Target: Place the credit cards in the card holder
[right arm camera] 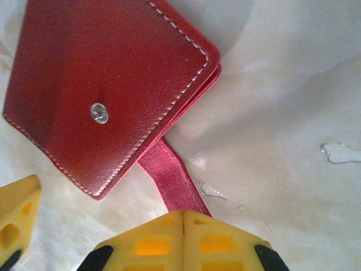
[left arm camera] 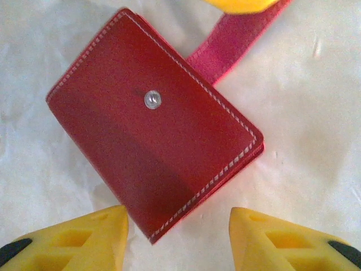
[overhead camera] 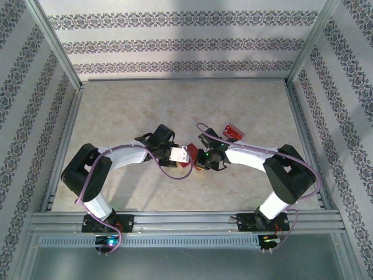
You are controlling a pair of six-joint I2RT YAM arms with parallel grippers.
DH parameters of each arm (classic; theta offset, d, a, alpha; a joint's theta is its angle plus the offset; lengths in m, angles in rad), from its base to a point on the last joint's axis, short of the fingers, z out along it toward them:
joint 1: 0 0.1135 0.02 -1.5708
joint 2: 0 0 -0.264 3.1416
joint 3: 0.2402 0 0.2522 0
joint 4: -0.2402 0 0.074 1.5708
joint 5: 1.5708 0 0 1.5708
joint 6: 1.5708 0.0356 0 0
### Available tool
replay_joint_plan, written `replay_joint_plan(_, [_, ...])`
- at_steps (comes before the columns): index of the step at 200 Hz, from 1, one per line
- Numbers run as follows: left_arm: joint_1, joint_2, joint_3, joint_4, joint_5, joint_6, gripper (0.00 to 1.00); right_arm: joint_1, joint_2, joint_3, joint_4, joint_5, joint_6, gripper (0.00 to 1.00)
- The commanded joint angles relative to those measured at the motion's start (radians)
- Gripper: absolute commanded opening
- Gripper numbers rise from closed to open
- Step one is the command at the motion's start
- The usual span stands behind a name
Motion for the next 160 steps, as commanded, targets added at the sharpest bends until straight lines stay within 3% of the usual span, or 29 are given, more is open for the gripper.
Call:
replay_joint_plan(1, [0.035,0.059,0.112,-0.106,-0.025,0.184,0.49,-0.012,0.047,-0.007,0.006,0.002,-0.003,0.0])
replay_joint_plan(62, [0.033,0.116,0.119,-0.126,-0.041,0.353,0.48,-0.012,0.055,-0.061,0.018,0.009,-0.007,0.0])
replay_joint_plan(160, [0.025,0.097,0.104,-0.124,-0.02,0.486,0.57,-0.014,0.066,-0.075,0.043,0.0,-0.005,0.0])
